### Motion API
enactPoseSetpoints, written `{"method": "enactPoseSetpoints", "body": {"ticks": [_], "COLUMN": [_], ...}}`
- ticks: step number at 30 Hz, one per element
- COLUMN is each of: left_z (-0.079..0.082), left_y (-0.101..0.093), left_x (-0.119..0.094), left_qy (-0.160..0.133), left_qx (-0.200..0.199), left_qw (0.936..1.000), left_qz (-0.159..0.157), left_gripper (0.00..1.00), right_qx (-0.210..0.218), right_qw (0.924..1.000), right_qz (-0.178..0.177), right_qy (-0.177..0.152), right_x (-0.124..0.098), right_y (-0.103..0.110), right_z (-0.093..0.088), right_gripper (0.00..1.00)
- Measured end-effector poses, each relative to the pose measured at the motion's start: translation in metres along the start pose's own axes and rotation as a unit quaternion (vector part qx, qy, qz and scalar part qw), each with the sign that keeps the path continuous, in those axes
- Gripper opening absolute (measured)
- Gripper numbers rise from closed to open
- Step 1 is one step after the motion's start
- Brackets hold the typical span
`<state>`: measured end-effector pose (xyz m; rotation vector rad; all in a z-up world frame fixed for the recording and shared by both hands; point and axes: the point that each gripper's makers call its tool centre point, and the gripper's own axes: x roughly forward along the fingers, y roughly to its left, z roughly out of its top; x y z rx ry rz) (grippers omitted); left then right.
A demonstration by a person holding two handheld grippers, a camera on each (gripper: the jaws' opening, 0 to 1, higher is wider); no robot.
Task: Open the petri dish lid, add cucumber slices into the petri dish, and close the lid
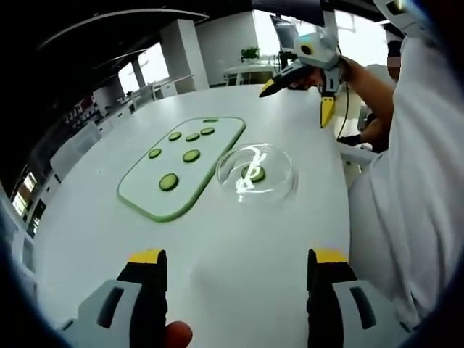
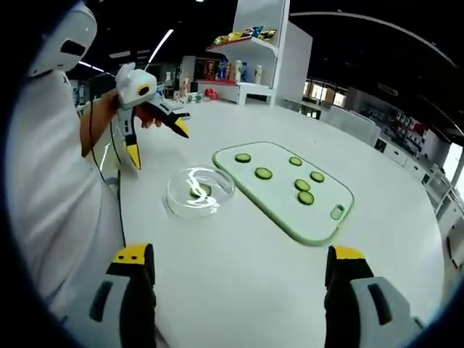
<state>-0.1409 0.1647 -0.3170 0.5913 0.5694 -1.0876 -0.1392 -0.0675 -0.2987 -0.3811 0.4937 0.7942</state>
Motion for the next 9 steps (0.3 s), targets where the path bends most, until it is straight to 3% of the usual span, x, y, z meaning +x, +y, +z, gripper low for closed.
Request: {"method": "enactPoseSetpoints", "body": {"ticks": [9], "left_z": [-0.0006], "left_y": [0.0002], "left_x": [0.0031], "left_qy": [0.004], "left_qx": [0.009], "left_qw": [1.0], "left_qz": [0.0], "left_gripper": [0.76], "right_qx": [0.006], "right_qw": [0.9997], "right_qz": [-0.019], "right_qy": [0.012], "right_x": [-0.0008], "right_y": [-0.0056], "right_z": [-0.0063], "right_gripper": [0.97]}}
